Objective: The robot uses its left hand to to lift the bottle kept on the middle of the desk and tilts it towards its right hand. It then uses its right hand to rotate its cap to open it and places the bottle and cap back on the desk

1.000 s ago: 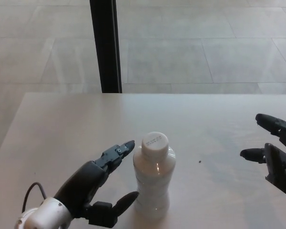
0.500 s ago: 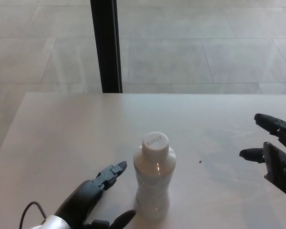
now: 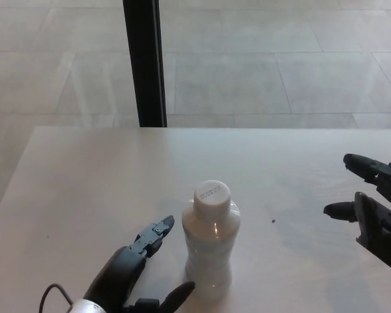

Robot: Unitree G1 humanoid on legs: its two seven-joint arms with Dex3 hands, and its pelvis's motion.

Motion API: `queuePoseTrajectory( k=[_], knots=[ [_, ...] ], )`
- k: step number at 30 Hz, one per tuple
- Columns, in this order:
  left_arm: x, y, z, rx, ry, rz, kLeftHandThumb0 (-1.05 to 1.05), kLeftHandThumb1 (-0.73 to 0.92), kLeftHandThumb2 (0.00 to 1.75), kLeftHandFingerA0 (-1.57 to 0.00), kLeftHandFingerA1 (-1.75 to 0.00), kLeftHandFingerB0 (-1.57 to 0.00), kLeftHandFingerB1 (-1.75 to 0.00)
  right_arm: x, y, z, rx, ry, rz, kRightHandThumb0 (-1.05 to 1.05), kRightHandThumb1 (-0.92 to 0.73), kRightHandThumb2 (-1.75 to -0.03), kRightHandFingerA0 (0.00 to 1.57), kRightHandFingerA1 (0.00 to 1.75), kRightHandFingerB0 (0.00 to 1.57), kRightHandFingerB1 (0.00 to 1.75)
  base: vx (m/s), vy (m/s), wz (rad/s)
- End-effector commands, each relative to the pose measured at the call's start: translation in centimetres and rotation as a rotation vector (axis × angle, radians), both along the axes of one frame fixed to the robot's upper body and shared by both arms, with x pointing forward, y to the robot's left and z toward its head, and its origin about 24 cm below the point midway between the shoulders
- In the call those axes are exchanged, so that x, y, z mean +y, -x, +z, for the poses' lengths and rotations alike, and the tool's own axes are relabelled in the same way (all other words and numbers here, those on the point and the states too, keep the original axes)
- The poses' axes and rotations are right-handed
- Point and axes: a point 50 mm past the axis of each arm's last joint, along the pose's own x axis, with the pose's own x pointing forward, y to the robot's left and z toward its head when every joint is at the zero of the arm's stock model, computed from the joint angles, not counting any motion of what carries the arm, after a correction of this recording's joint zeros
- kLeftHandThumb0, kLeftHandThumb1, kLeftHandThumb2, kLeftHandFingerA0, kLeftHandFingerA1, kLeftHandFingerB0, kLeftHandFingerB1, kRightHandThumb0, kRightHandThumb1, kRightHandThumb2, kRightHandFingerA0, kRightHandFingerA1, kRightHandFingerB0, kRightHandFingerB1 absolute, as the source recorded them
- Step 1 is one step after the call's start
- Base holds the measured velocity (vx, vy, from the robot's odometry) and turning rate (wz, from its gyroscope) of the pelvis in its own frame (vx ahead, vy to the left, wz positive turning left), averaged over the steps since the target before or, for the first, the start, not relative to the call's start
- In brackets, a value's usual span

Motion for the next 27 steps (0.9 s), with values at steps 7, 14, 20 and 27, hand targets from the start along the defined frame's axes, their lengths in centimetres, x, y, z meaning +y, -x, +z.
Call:
queuePoseTrajectory(
  k=[7,14,20,27],
  knots=[
    [-0.8,0.0,-0.3,-0.028,0.032,0.09,-1.0,0.44,0.75,0.0,0.0,0.0,0.0,0.3,-0.4,0.4,-0.011,0.028,-0.011,-0.83,-0.75,-0.63,0.6,1.0,0.42,0.52,0.0,0.0,0.0],
    [-3.2,-1.2,1.2,-0.118,0.062,0.08,-1.0,0.37,0.74,0.0,0.0,0.0,0.0,0.5,-0.6,0.4,0.001,0.03,0.002,-0.86,-0.75,-0.63,0.56,1.08,0.43,0.51,0.0,0.0,0.0],
    [-5.6,-2.6,3.0,-0.204,-0.002,-0.006,-1.0,0.32,0.7,0.0,0.0,0.0,0.0,0.6,-0.6,0.2,0.014,0.004,0.016,-0.88,-0.73,-0.63,0.5,1.2,0.41,0.5,0.0,0.0,0.0],
    [-6.1,-3.1,3.3,-0.207,0.007,0.026,-0.97,0.34,0.7,0.0,0.0,0.0,0.0,0.8,-0.8,0.2,0.016,0.008,0.013,-0.89,-0.71,-0.62,0.52,1.23,0.42,0.5,0.0,0.0,0.0]
  ],
)
